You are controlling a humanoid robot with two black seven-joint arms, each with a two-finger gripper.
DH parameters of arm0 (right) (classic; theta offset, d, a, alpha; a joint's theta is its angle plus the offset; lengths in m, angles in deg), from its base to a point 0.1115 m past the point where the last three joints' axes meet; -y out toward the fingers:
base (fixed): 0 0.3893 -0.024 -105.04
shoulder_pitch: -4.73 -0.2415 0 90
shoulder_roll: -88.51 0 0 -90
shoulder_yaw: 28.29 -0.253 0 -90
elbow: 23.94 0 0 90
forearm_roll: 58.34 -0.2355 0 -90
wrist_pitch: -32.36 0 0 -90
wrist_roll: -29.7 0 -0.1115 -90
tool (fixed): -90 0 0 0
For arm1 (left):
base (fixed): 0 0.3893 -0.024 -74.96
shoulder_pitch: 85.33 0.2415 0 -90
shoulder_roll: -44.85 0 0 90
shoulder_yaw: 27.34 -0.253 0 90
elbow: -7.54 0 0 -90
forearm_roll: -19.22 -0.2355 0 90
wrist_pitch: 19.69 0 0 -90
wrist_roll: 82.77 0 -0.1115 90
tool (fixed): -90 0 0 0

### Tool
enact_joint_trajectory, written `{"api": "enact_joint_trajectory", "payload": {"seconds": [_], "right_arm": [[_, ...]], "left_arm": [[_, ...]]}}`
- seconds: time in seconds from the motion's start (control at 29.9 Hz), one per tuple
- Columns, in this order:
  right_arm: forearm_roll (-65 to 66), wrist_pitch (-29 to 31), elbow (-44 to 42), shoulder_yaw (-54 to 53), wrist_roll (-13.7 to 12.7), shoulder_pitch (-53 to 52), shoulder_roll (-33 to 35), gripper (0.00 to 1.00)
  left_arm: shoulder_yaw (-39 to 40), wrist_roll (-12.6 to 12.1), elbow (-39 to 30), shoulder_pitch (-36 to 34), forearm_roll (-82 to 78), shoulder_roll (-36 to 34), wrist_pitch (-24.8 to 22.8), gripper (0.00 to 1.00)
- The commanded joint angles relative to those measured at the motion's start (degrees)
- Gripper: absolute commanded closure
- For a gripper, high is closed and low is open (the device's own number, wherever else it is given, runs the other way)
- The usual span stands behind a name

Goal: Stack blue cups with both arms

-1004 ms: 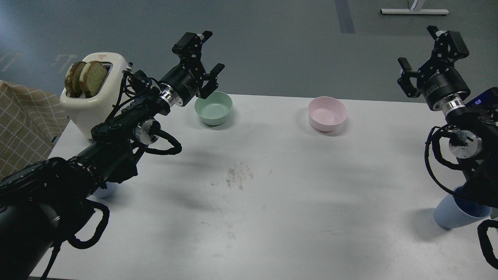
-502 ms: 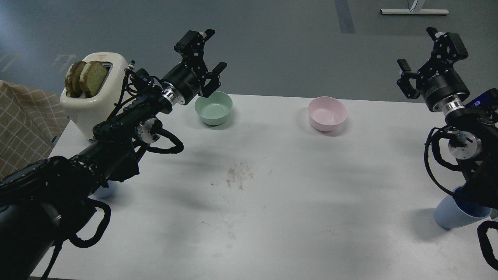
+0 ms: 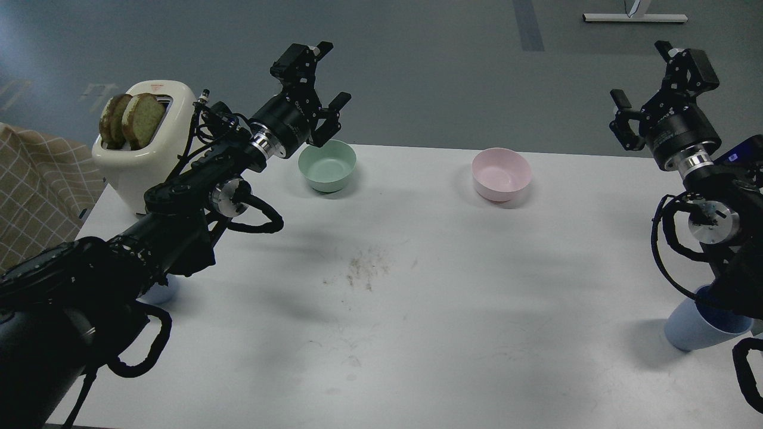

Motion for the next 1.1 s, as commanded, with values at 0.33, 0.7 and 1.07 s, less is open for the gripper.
{"api": "enact_joint_trajectory", "payload": {"seconds": [0.33, 0.7, 1.07], "right_arm": [[0.0, 0.0, 0.1, 0.0, 0.0, -0.2, 0.4, 0.0], [0.0, 0.0, 0.2, 0.1, 0.0, -0.6, 0.4, 0.0], [0.0, 0.0, 0.6, 0.1, 0.0, -0.6, 0.4, 0.0]], "left_arm": [[-2.3, 0.0, -13.4, -4.8, -16.1, -12.4, 0.0, 0.02], [-2.3, 0.0, -49.1, -2.1, -49.0, -47.7, 0.0, 0.02], [-2.6, 0.0, -63.0, 14.0, -67.9, -71.7, 0.0, 0.02]]}}
